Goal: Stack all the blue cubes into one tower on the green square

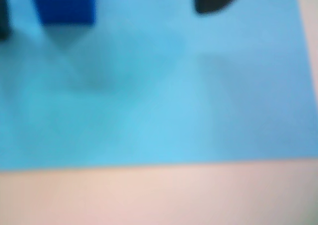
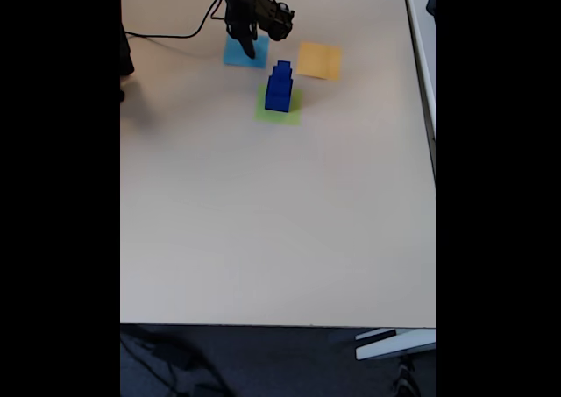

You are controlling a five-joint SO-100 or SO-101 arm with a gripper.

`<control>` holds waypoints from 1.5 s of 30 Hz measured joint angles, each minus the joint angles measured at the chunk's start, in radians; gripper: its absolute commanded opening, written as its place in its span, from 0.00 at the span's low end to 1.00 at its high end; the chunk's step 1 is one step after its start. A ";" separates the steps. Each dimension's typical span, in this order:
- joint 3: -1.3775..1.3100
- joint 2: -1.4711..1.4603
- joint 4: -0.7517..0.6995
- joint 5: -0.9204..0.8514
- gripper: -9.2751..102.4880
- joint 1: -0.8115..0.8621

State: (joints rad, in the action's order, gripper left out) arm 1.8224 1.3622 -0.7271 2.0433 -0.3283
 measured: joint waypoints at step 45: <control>0.067 0.038 0.000 -0.097 0.14 0.032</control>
State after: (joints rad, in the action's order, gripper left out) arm 1.8899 1.4005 -0.7271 1.9466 -0.2961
